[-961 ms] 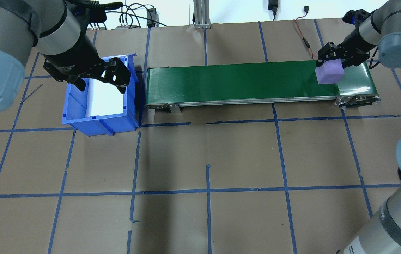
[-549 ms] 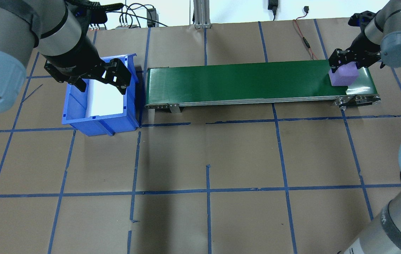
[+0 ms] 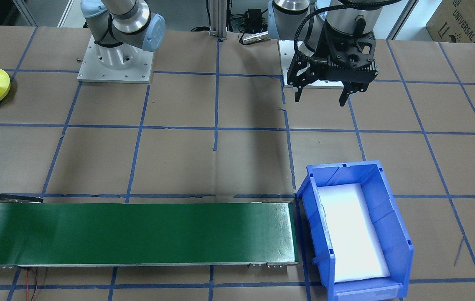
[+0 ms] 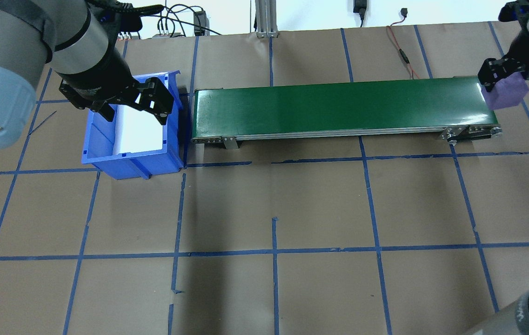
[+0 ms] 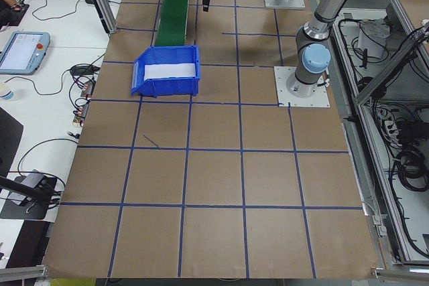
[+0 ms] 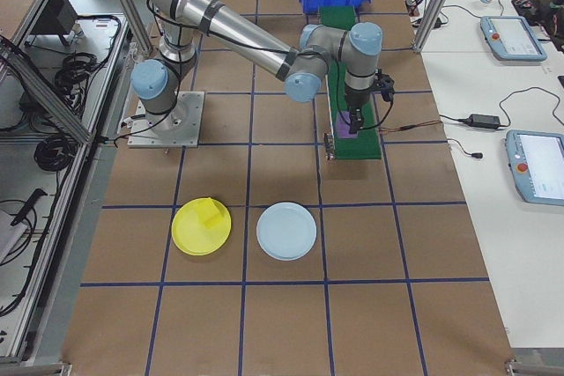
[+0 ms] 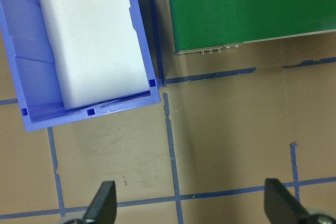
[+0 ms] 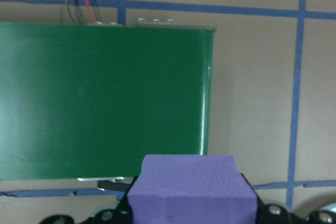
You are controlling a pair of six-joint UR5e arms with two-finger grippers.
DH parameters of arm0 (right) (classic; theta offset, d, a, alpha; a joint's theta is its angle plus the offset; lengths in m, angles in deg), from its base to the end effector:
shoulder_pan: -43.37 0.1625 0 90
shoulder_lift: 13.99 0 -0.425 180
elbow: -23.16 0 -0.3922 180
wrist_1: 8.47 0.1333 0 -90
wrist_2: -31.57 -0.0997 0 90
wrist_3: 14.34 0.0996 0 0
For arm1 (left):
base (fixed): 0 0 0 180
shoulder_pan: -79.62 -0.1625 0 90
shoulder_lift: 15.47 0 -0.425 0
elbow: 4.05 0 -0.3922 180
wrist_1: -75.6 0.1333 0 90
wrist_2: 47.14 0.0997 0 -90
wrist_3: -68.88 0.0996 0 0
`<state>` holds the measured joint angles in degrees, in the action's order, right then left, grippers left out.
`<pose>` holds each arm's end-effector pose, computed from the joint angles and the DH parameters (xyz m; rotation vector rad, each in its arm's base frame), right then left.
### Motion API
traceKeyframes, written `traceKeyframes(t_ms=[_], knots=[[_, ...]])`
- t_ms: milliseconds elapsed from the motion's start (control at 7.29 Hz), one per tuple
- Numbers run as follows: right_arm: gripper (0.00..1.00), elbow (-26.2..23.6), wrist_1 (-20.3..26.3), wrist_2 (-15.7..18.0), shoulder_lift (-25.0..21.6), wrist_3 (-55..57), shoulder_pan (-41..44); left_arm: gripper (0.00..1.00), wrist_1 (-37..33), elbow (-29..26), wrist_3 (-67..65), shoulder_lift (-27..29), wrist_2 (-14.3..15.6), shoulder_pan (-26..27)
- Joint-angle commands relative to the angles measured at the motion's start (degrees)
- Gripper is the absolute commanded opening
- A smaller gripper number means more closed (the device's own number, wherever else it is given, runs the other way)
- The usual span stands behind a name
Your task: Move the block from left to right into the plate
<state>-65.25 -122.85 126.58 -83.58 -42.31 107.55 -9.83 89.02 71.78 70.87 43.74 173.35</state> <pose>-0.1615 -0.6198 0.3452 0.0502 -3.0186 0.0710 -0.1623 -0.4637 0.5005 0.1796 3.1186 -0.1409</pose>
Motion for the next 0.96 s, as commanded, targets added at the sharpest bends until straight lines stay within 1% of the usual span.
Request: traceKeyframes(t_ms=[0, 137, 275, 412, 549, 686, 824], knots=[[0.28, -0.8, 2.4, 0.9, -1.4, -9.2, -8.9, 1.00, -0.1, -0.3, 0.2, 0.0, 0.0, 0.0], [0.25, -2.3, 0.7, 0.0, -0.8, -19.1, -16.8, 1.00, 0.0, -0.3, 0.2, 0.0, 0.0, 0.0], [0.25, -3.2, 0.6, -1.2, -0.7, -21.8, -20.8, 1.00, 0.0, -0.3, 0.1, -0.1, 0.0, 0.0], [0.25, -4.6, -3.8, -3.0, 0.7, -27.9, -26.2, 1.00, -0.1, -0.3, 0.1, -0.1, 0.1, 0.0], [0.25, -4.7, -5.8, -4.1, 1.9, -30.5, -28.6, 1.00, -0.1, -0.3, 0.1, -0.2, 0.2, 0.0], [0.31, -5.4, -6.1, -5.8, 4.9, -33.3, -31.5, 1.00, -0.1, -0.1, 0.1, -0.2, 0.1, 0.0], [0.33, -6.3, -6.2, -5.9, 5.3, -33.2, -31.8, 1.00, -0.3, 0.3, 0.1, -0.2, 0.2, 0.0]])
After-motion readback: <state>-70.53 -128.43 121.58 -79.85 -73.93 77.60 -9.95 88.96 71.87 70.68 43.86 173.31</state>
